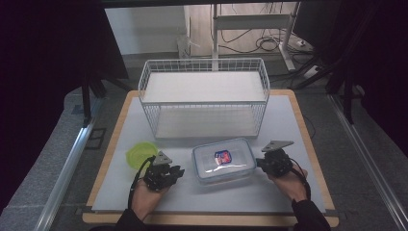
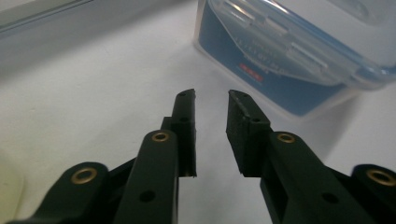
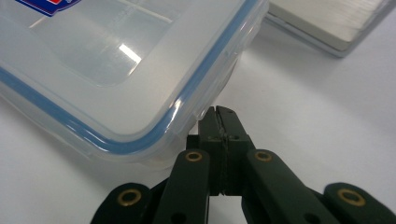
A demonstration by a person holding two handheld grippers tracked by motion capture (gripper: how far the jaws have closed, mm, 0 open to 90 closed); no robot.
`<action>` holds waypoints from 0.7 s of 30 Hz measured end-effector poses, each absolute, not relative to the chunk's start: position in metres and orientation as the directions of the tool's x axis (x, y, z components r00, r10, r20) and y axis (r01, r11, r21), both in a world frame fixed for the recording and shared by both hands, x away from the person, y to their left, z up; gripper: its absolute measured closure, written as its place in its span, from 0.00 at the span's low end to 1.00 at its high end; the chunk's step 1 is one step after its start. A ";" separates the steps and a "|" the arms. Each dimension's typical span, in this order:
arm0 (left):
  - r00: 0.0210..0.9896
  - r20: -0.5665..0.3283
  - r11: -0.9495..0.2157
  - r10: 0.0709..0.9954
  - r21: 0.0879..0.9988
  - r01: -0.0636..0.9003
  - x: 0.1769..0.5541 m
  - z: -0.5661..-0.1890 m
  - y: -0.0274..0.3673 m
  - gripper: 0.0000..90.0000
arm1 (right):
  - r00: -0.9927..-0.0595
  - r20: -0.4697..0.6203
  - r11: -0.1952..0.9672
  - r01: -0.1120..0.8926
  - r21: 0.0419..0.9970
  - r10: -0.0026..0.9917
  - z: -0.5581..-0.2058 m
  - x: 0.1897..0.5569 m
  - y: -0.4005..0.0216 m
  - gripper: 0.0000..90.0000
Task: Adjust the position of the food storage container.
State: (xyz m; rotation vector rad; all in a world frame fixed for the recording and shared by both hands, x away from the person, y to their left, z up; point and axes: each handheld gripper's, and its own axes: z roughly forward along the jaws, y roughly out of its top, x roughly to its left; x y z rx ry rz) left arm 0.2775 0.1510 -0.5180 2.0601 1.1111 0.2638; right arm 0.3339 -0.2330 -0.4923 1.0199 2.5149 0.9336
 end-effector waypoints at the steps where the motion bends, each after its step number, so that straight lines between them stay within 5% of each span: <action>1: 0.599 -0.167 -0.327 0.783 0.709 0.625 0.277 -0.518 0.151 0.83 | -0.715 -0.008 0.544 0.524 0.655 0.699 -0.492 0.334 -0.233 0.99; 9: 0.608 -0.200 -0.315 0.769 0.708 0.632 0.290 -0.519 0.145 0.88 | -0.720 0.082 0.499 0.553 0.667 0.689 -0.495 0.319 -0.223 0.99; 21: 0.584 -0.226 -0.279 0.779 0.710 0.646 0.301 -0.518 0.151 0.96 | -0.728 0.065 0.513 0.540 0.667 0.683 -0.494 0.295 -0.212 0.99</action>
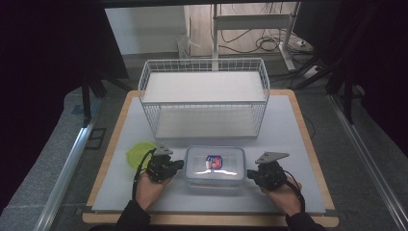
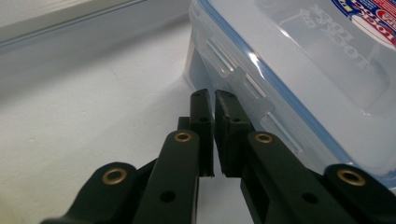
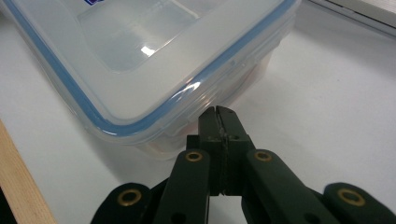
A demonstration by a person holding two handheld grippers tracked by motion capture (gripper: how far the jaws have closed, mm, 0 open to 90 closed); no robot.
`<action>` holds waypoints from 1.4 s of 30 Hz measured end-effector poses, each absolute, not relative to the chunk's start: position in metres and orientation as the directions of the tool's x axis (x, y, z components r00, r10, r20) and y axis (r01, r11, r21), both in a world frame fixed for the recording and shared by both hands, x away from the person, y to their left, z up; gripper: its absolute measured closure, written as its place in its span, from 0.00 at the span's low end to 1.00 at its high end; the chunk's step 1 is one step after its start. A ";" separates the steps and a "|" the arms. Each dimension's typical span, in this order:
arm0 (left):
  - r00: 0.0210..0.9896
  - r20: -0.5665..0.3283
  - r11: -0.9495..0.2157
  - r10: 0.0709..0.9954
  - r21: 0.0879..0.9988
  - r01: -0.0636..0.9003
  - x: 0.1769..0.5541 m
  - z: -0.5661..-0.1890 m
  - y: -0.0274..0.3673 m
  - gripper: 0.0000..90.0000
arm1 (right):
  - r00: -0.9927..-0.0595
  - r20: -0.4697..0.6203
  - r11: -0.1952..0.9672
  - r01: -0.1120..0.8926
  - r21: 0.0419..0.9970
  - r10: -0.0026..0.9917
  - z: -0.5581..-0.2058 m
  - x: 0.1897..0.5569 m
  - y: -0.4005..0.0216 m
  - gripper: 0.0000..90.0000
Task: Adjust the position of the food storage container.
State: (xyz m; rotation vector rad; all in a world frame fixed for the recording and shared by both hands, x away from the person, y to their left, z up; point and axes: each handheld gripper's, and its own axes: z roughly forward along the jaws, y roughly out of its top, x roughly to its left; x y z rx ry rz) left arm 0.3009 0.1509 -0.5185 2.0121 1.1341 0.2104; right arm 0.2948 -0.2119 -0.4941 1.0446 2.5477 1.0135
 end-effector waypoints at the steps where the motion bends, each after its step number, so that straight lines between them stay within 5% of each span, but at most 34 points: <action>1: 0.584 -0.225 -0.279 0.780 0.710 0.647 0.301 -0.518 0.151 0.96 | -0.726 0.060 0.512 0.538 0.670 0.685 -0.494 0.294 -0.211 0.99; 6: 0.577 -0.195 -0.287 0.793 0.715 0.637 0.296 -0.515 0.155 0.81 | -0.728 0.051 0.516 0.532 0.672 0.684 -0.494 0.293 -0.212 0.96; 10: 0.573 -0.113 -0.318 0.812 0.737 0.596 0.282 -0.506 0.164 0.57 | -0.707 0.019 0.510 0.529 0.678 0.707 -0.492 0.292 -0.223 0.85; 15: 0.603 -0.044 -0.370 0.796 0.754 0.543 0.261 -0.504 0.173 0.38 | -0.696 0.047 0.465 0.526 0.713 0.716 -0.490 0.288 -0.236 0.68; 24: 0.630 -0.091 -0.329 0.771 0.790 0.517 0.244 -0.505 0.185 0.13 | -0.716 0.017 0.468 0.473 0.746 0.698 -0.489 0.278 -0.236 0.38; 36: 0.661 0.033 -0.450 0.749 0.758 0.472 0.233 -0.515 0.178 0.04 | -0.731 0.070 0.445 0.486 0.752 0.679 -0.497 0.276 -0.239 0.19; 42: 0.668 -0.008 -0.424 0.744 0.766 0.483 0.235 -0.517 0.179 0.02 | -0.725 0.059 0.452 0.488 0.746 0.686 -0.499 0.277 -0.238 0.14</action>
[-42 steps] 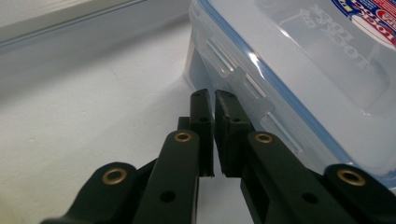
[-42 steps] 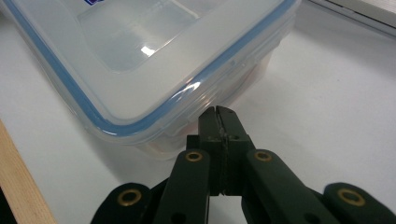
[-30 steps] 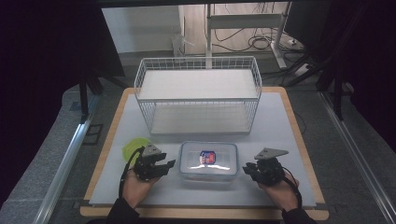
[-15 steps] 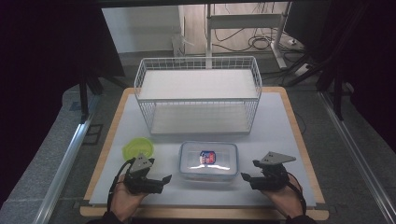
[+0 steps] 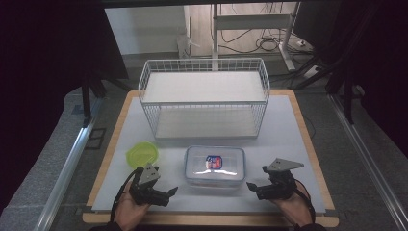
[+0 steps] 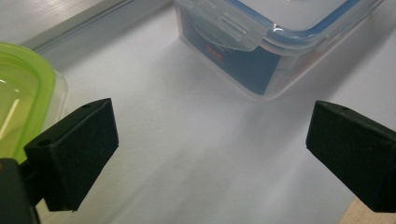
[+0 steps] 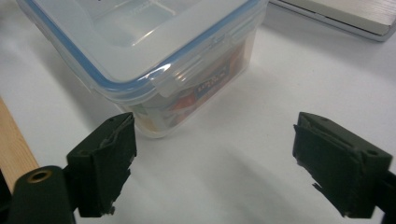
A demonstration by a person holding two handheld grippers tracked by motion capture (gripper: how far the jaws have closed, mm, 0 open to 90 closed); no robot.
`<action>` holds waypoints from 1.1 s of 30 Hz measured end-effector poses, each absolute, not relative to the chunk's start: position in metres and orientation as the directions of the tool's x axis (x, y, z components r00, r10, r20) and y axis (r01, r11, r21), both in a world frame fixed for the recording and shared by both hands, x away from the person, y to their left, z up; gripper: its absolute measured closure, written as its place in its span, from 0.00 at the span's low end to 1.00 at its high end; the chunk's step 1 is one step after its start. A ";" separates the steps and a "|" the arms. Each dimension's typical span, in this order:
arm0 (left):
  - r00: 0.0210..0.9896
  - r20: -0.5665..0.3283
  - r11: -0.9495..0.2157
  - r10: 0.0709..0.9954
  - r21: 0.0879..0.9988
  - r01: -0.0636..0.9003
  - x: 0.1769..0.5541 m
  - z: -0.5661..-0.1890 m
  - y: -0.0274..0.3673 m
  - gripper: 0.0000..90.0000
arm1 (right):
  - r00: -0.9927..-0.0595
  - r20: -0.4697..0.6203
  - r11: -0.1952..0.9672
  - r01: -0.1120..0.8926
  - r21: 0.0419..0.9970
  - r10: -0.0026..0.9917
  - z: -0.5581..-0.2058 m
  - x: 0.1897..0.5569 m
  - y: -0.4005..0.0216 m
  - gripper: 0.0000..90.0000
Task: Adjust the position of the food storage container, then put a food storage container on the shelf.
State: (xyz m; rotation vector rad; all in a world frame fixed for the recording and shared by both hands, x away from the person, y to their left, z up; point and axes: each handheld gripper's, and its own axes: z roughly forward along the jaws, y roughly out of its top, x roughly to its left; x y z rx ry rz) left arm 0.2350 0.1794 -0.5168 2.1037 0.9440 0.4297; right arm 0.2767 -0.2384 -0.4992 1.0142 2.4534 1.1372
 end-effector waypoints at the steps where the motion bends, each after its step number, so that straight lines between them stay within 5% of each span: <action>1: 0.668 -0.007 -0.425 0.744 0.766 0.482 0.235 -0.517 0.179 0.02 | -0.725 0.058 0.452 0.488 0.747 0.687 -0.500 0.277 -0.238 0.13; 15: 0.677 -0.004 -0.461 0.736 0.730 0.504 0.238 -0.510 0.174 0.05 | -0.709 0.066 0.432 0.498 0.752 0.702 -0.496 0.281 -0.242 0.08; 33: 0.717 -0.230 -0.372 0.658 0.728 0.575 0.287 -0.486 0.153 0.05 | -0.719 0.109 0.447 0.536 0.716 0.687 -0.478 0.295 -0.221 0.02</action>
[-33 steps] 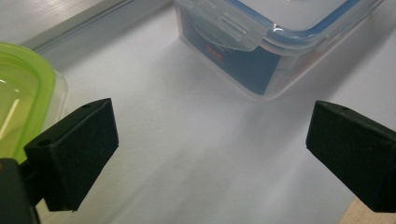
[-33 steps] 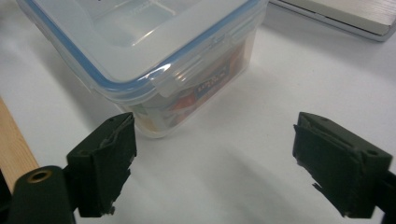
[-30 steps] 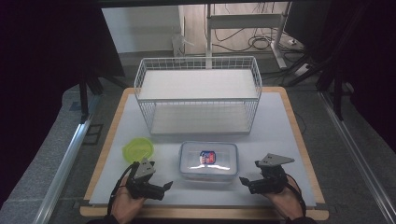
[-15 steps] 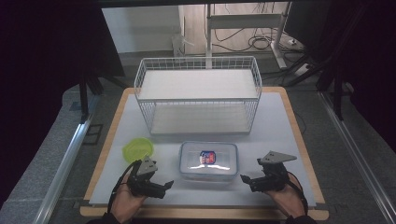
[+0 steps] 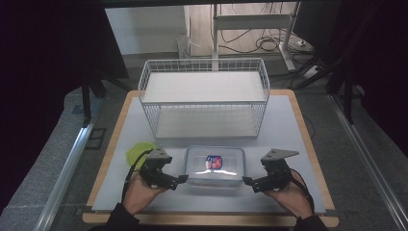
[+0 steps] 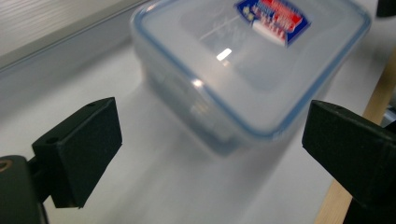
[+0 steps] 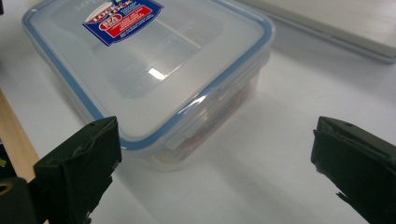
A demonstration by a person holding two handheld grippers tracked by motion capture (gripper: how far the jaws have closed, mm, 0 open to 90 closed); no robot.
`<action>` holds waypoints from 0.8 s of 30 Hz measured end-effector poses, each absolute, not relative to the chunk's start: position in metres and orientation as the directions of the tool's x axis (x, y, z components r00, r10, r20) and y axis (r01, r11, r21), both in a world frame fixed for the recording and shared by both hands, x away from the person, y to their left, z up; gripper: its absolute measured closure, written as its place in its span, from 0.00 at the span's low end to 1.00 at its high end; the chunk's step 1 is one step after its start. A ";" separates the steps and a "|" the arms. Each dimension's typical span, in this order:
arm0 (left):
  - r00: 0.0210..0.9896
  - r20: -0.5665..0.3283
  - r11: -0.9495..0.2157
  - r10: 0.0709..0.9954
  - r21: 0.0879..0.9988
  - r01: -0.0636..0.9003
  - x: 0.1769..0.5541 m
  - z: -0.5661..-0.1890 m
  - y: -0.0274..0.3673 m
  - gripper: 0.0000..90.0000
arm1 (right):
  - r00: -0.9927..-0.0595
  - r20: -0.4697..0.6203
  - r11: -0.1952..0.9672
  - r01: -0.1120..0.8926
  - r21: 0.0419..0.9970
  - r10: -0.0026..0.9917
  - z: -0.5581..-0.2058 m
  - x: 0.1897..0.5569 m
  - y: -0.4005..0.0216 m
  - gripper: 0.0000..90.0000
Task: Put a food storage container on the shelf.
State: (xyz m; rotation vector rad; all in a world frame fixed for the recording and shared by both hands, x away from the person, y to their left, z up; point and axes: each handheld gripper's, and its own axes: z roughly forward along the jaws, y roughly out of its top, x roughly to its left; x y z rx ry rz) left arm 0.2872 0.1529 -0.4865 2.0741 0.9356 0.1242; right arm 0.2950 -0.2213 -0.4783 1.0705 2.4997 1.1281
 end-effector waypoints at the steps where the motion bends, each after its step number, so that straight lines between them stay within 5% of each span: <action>1: 0.718 -0.242 -0.374 0.653 0.721 0.584 0.291 -0.487 0.149 0.05 | -0.721 0.114 0.454 0.543 0.707 0.684 -0.479 0.297 -0.219 0.01; 17: 0.691 -0.473 -0.330 0.547 0.637 0.697 0.329 -0.515 0.135 0.03 | -0.689 0.372 0.379 0.681 0.627 0.621 -0.491 0.333 -0.197 0.08; 24: 0.698 -0.438 -0.344 0.566 0.644 0.683 0.318 -0.508 0.138 0.07 | -0.645 0.465 0.339 0.738 0.583 0.606 -0.494 0.331 -0.202 0.17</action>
